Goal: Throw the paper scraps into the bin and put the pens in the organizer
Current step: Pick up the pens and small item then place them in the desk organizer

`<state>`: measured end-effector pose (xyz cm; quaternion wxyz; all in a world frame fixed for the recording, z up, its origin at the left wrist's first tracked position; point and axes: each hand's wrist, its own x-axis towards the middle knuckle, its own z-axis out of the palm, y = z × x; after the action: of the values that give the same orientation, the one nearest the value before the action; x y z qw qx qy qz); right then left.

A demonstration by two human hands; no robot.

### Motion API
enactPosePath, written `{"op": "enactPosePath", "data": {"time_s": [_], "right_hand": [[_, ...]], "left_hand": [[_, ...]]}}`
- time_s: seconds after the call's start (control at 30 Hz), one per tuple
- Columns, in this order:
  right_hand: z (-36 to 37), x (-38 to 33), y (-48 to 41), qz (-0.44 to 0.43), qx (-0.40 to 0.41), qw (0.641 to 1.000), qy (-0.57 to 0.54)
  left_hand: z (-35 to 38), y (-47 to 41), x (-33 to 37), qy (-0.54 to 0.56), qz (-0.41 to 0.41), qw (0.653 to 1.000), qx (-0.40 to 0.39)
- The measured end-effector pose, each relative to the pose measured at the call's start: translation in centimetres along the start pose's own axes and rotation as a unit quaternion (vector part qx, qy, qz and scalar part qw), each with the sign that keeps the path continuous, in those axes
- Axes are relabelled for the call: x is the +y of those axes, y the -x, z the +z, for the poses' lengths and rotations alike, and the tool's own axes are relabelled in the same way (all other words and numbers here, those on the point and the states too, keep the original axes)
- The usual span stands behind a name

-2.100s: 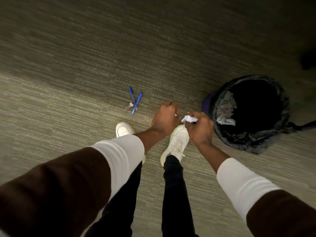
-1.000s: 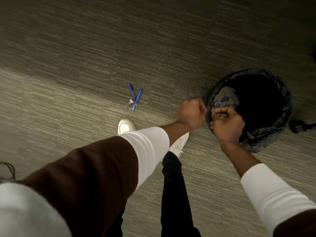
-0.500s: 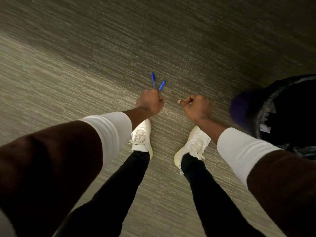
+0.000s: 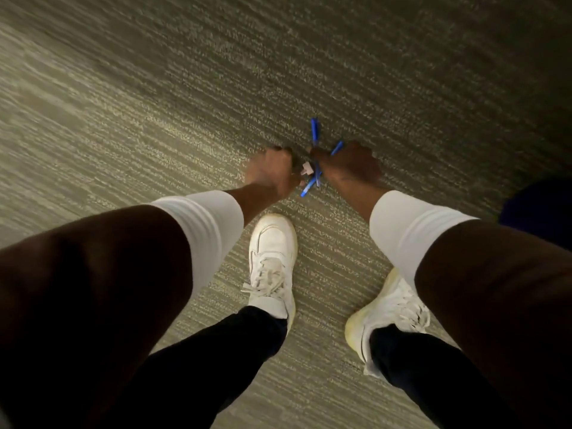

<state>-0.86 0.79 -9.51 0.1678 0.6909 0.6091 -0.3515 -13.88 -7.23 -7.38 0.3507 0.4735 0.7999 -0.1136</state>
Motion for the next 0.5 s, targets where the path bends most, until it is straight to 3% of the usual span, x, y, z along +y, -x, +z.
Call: {"op": "enactPosePath", "data": {"time_s": [0.2,0.5], "right_hand": [[1.4,-0.6,-0.7,-0.022,0.035,0.997,0.063],[0.9,-0.6,0.0,-0.031,0.018,0.997,0.070]], "left_hand": [[1.3,-0.5,0.1,-0.018,0.034,0.999,0.030],[0.1,0.8,-0.5,0.084,-0.013,0.996,-0.005]]}}
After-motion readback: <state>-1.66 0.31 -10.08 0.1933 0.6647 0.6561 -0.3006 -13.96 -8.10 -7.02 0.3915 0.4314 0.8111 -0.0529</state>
